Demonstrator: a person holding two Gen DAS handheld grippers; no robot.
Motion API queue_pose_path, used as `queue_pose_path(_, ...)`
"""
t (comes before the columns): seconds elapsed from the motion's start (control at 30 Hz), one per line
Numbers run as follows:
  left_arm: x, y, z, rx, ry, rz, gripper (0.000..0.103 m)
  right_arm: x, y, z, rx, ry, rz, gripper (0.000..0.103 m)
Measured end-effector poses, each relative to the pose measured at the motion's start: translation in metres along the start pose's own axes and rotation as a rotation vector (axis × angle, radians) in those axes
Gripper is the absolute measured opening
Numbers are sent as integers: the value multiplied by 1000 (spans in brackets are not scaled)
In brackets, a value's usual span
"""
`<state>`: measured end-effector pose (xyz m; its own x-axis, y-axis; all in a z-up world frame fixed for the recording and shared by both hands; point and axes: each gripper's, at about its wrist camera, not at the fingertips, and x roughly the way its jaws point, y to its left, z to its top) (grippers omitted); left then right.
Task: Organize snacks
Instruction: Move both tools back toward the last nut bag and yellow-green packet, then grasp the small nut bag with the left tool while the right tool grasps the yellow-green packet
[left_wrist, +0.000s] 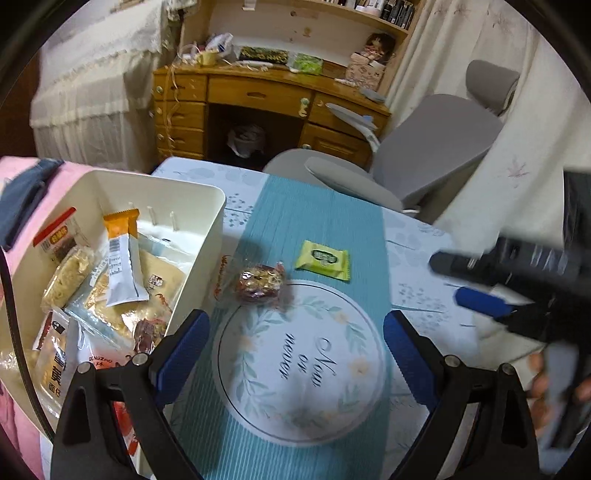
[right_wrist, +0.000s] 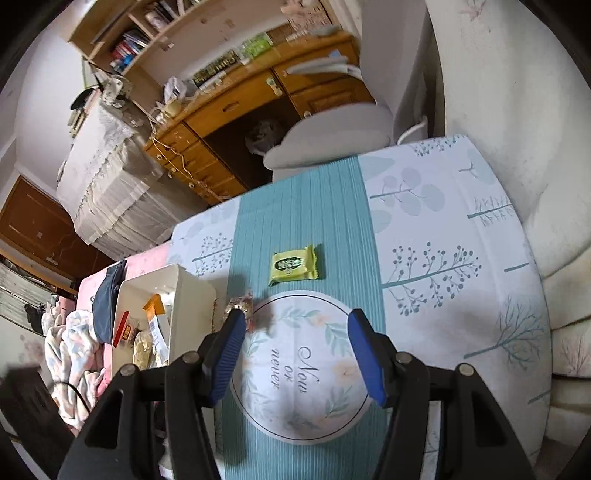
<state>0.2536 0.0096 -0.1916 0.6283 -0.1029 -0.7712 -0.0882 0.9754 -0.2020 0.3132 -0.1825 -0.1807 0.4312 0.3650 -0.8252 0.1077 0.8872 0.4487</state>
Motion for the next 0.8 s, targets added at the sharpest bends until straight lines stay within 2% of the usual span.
queue_pose_path(0.07, 11, -6, -6, -2, -27, 47, 94, 8, -7, 10, 50, 37, 37, 70)
queue_pose_path(0.17, 28, -9, -11, -10, -40, 96, 94, 22, -12, 23, 84, 86, 78, 71)
queue_pose_path(0.37, 62, -14, -16, 8, -99, 180, 94, 64, -12, 43, 92, 186, 67, 72)
queue_pose_path(0.67, 106, -17, -13, 39, -139, 292, 94, 127, -1, 57, 55, 304, 17, 72)
queue_pose_path(0.8, 120, -17, -10, 67, -136, 346, 94, 142, 5, 60, 31, 310, -54, 72)
